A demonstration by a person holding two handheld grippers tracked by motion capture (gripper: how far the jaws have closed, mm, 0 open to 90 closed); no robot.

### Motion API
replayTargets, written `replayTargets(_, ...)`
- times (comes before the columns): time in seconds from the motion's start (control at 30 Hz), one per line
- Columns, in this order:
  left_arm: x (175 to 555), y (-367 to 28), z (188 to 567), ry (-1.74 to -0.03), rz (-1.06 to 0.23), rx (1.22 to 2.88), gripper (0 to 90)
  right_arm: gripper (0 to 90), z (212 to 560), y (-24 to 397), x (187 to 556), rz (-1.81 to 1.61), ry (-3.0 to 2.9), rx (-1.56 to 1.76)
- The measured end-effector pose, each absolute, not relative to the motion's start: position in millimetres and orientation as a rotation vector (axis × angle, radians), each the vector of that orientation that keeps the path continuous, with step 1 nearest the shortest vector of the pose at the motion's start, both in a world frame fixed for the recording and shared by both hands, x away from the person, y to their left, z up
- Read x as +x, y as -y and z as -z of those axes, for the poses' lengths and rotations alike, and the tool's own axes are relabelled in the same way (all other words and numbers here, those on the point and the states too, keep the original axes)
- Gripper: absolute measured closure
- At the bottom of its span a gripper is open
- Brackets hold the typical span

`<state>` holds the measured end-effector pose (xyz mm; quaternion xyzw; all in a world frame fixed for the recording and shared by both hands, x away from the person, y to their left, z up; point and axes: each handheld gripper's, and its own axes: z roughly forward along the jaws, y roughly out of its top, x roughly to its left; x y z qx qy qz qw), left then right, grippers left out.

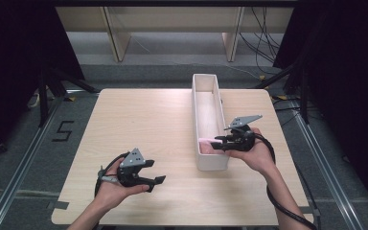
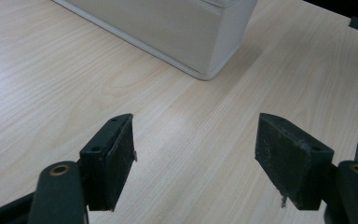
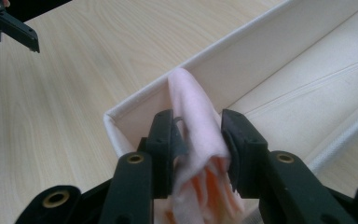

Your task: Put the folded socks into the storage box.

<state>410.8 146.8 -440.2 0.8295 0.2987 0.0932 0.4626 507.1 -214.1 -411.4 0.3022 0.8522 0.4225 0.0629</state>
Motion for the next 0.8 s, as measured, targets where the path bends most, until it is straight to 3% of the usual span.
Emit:
replayTargets(0.4,410,-147,441,-0.736,-0.236,2.041,28.2,58.8,409,210,509,-1.263,-2.604,0.948)
replayTargets(0.8,409,-148,441,-0.738,-0.242,2.043,28.4,63.1,407,203,513,-1.218,-2.62,0.927)
